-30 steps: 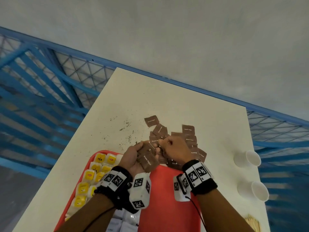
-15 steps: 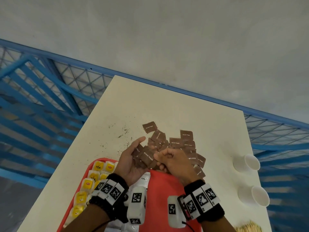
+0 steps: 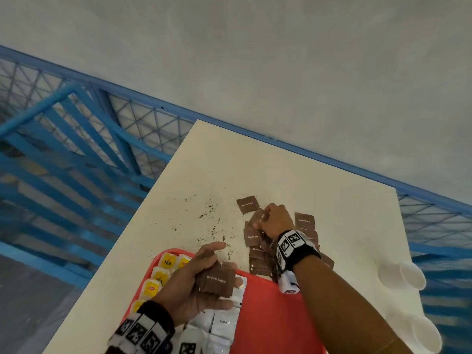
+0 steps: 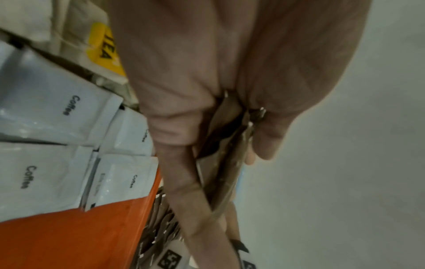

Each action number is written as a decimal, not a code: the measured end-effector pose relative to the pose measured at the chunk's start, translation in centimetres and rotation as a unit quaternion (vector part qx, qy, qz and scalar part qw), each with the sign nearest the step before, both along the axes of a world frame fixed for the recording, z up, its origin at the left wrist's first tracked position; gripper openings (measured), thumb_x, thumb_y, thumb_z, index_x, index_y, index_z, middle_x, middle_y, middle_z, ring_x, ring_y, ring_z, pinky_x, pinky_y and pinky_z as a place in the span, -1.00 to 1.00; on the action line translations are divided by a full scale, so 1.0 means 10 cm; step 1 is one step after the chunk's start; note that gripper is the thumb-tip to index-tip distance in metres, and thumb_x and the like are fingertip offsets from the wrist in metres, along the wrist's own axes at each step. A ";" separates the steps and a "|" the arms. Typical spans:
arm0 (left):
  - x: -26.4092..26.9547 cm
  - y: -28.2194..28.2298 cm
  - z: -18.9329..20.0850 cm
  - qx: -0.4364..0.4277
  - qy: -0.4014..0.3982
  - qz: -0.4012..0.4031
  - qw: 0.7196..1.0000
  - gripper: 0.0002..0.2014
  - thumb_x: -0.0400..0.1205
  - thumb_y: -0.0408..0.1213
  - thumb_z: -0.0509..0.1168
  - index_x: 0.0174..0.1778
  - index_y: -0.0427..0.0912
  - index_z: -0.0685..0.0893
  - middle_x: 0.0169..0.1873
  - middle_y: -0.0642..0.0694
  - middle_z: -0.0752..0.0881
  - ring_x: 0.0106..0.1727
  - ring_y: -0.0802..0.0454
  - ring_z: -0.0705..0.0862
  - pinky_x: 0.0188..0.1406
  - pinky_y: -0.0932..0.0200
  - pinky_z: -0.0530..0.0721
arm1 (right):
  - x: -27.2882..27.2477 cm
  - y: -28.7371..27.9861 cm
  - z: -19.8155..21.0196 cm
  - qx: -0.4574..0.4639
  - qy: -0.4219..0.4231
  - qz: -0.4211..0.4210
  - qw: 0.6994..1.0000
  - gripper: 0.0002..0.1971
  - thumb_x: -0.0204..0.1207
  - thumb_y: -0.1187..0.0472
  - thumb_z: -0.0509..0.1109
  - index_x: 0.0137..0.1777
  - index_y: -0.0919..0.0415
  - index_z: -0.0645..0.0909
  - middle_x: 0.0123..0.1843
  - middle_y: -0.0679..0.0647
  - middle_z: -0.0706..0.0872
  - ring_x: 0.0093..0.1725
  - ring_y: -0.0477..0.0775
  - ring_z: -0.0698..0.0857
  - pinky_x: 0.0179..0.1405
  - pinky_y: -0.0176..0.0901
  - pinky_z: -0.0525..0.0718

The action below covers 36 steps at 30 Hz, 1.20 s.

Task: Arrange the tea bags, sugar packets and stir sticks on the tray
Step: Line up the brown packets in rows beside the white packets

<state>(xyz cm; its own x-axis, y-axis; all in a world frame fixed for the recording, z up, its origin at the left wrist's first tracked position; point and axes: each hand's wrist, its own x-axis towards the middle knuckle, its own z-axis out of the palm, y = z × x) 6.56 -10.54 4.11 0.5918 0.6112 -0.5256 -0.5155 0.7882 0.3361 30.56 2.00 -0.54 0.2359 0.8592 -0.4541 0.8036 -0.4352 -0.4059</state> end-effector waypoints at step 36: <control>-0.13 -0.56 0.43 0.170 0.183 -0.056 0.967 -0.68 0.49 -0.13 0.53 -0.26 -0.21 0.52 -0.27 -0.25 0.59 -0.34 -0.02 0.54 -0.43 0.14 0.52 | -0.86 -2.19 1.33 0.141 0.369 -0.091 0.914 -0.71 0.61 0.10 0.45 -0.28 0.24 0.80 -0.43 -0.07 0.77 -0.48 -0.26 0.59 -0.37 -0.38 0.51</control>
<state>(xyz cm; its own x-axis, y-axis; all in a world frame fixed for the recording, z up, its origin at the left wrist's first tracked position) 5.26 -16.17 8.42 0.4759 0.7287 -0.4925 -0.2311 0.6439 0.7294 21.93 -19.91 12.79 0.1049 0.9435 -0.3143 0.1898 -0.3292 -0.9250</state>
